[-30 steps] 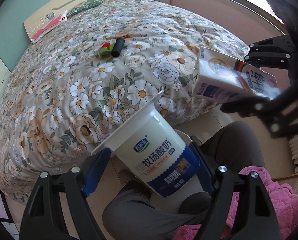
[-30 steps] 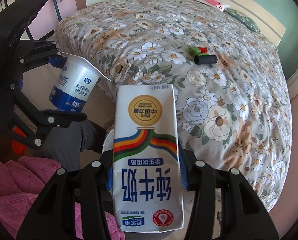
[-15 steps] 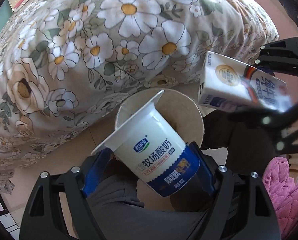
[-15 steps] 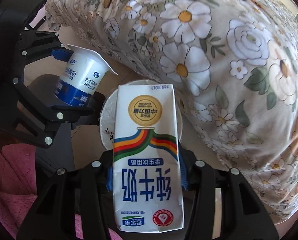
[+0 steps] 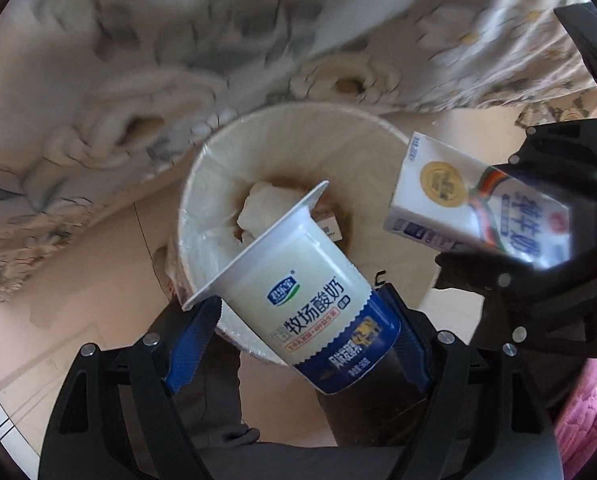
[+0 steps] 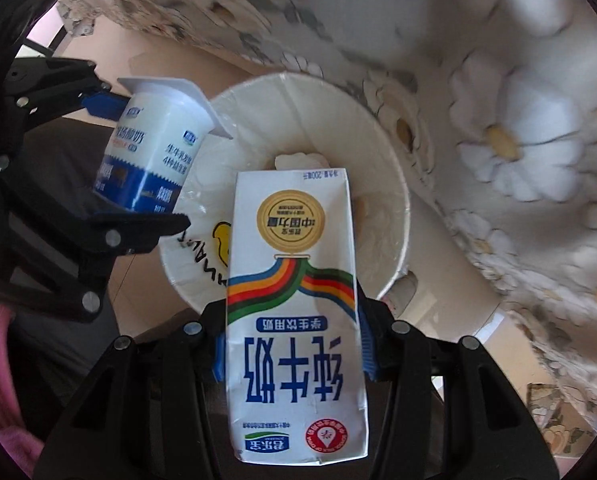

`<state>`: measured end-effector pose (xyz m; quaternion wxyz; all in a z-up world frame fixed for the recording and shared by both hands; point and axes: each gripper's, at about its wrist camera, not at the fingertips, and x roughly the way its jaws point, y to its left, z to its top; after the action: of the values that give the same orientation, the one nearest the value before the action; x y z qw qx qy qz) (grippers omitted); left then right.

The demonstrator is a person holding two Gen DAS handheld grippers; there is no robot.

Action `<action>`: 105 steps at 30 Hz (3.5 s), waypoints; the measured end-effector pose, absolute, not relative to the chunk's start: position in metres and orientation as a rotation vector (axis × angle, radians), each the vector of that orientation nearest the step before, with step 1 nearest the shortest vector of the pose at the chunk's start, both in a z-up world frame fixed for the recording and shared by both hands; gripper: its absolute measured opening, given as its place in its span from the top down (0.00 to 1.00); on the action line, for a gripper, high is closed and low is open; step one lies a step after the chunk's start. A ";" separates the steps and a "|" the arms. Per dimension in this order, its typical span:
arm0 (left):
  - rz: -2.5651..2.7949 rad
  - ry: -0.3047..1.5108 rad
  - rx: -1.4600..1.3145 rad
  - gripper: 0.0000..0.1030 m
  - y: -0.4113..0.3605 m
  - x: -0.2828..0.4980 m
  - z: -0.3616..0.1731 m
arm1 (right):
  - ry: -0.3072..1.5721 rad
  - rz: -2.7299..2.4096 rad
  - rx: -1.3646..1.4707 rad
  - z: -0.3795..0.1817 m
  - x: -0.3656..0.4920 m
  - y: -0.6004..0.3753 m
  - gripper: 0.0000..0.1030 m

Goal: Collect trash
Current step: 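Carry the yogurt cup with the left tool while the right tool carries the carton over the wastebasket, then open the left tool over the wastebasket while the right tool opens, dropping the carton, then raise both tools from the wastebasket toward the blocks and black tube on the bed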

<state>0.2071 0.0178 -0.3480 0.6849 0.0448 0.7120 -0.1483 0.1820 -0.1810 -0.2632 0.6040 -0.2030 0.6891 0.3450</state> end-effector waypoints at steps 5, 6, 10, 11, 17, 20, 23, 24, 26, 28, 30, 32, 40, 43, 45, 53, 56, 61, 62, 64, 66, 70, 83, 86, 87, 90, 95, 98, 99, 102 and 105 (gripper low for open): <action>-0.318 1.656 0.095 0.21 0.019 0.209 -0.386 | 1.618 0.758 -0.488 -0.302 0.186 -0.171 0.52; -0.310 1.668 0.099 0.21 0.019 0.210 -0.393 | 1.617 0.755 -0.497 -0.309 0.187 -0.168 0.52; -0.281 1.695 0.096 0.21 0.022 0.216 -0.417 | 1.633 0.743 -0.524 -0.335 0.186 -0.157 0.52; -0.276 1.700 0.095 0.21 0.027 0.218 -0.422 | 1.637 0.738 -0.528 -0.341 0.187 -0.155 0.52; -0.265 1.719 0.089 0.20 0.030 0.218 -0.446 | 1.648 0.731 -0.530 -0.365 0.190 -0.149 0.52; -0.271 1.719 0.097 0.19 0.023 0.220 -0.450 | 1.653 0.722 -0.533 -0.371 0.191 -0.151 0.51; -0.276 1.728 0.081 0.19 0.023 0.222 -0.448 | 1.640 0.712 -0.564 -0.368 0.191 -0.152 0.51; -0.277 1.726 0.083 0.19 0.022 0.222 -0.449 | 1.639 0.711 -0.564 -0.367 0.191 -0.152 0.51; -0.275 1.723 0.090 0.19 0.023 0.222 -0.451 | 1.635 0.710 -0.564 -0.367 0.190 -0.151 0.51; -0.277 1.728 0.088 0.19 0.023 0.221 -0.450 | 1.633 0.713 -0.572 -0.364 0.189 -0.150 0.51; -0.277 1.725 0.089 0.18 0.023 0.223 -0.448 | 1.629 0.719 -0.579 -0.361 0.188 -0.150 0.49; -0.279 1.718 0.092 0.18 0.022 0.225 -0.445 | 1.619 0.720 -0.590 -0.362 0.186 -0.147 0.47; -0.267 1.693 0.107 0.18 0.025 0.223 -0.428 | 1.619 0.721 -0.577 -0.359 0.185 -0.149 0.47; -0.245 1.672 0.135 0.18 0.028 0.221 -0.421 | 1.621 0.699 -0.563 -0.351 0.186 -0.156 0.46; -0.233 1.667 0.145 0.18 0.029 0.217 -0.412 | 1.620 0.686 -0.550 -0.341 0.183 -0.160 0.42; -0.176 1.583 0.056 0.15 0.053 0.198 -0.341 | 1.553 0.693 -0.550 -0.281 0.164 -0.178 0.35; -0.157 1.531 0.016 0.13 0.061 0.193 -0.306 | 1.492 0.700 -0.558 -0.248 0.156 -0.185 0.32; -0.139 1.430 -0.033 0.13 0.074 0.188 -0.245 | 1.374 0.726 -0.565 -0.186 0.149 -0.200 0.32; -0.132 1.406 -0.038 0.13 0.076 0.189 -0.234 | 1.350 0.727 -0.564 -0.173 0.149 -0.203 0.32; -0.120 1.360 -0.041 0.13 0.080 0.192 -0.209 | 1.301 0.726 -0.555 -0.147 0.150 -0.209 0.32; -0.111 1.319 -0.029 0.13 0.082 0.195 -0.184 | 1.252 0.722 -0.544 -0.120 0.153 -0.216 0.32; -0.091 1.227 0.015 0.13 0.083 0.204 -0.142 | 1.172 0.711 -0.523 -0.071 0.164 -0.225 0.32; -0.060 1.117 0.019 0.13 0.083 0.278 -0.072 | 0.991 0.700 -0.441 0.033 0.223 -0.233 0.29; -0.052 1.102 0.010 0.13 0.083 0.299 -0.065 | 0.988 0.706 -0.394 0.050 0.246 -0.233 0.29; -0.049 1.095 0.005 0.13 0.084 0.306 -0.063 | 0.988 0.704 -0.381 0.053 0.255 -0.232 0.29; -0.042 1.079 0.007 0.13 0.086 0.332 -0.060 | 0.984 0.696 -0.351 0.062 0.278 -0.225 0.29; -0.034 1.067 0.019 0.13 0.090 0.371 -0.065 | 0.991 0.681 -0.305 0.065 0.320 -0.213 0.29; -0.044 1.073 -0.001 0.13 0.091 0.391 -0.071 | 1.000 0.673 -0.287 0.062 0.342 -0.206 0.29; -0.047 1.070 0.003 0.13 0.090 0.399 -0.074 | 1.004 0.667 -0.280 0.061 0.351 -0.204 0.29; -0.036 1.043 0.036 0.13 0.088 0.416 -0.080 | 1.016 0.643 -0.261 0.054 0.375 -0.196 0.29; -0.046 1.018 0.053 0.13 0.088 0.432 -0.086 | 1.033 0.619 -0.234 0.045 0.399 -0.188 0.29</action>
<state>0.4323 0.0878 -0.0857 0.8725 0.0252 0.4874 -0.0222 0.3994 -0.1882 0.0449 0.8177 -0.1100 0.4847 0.2905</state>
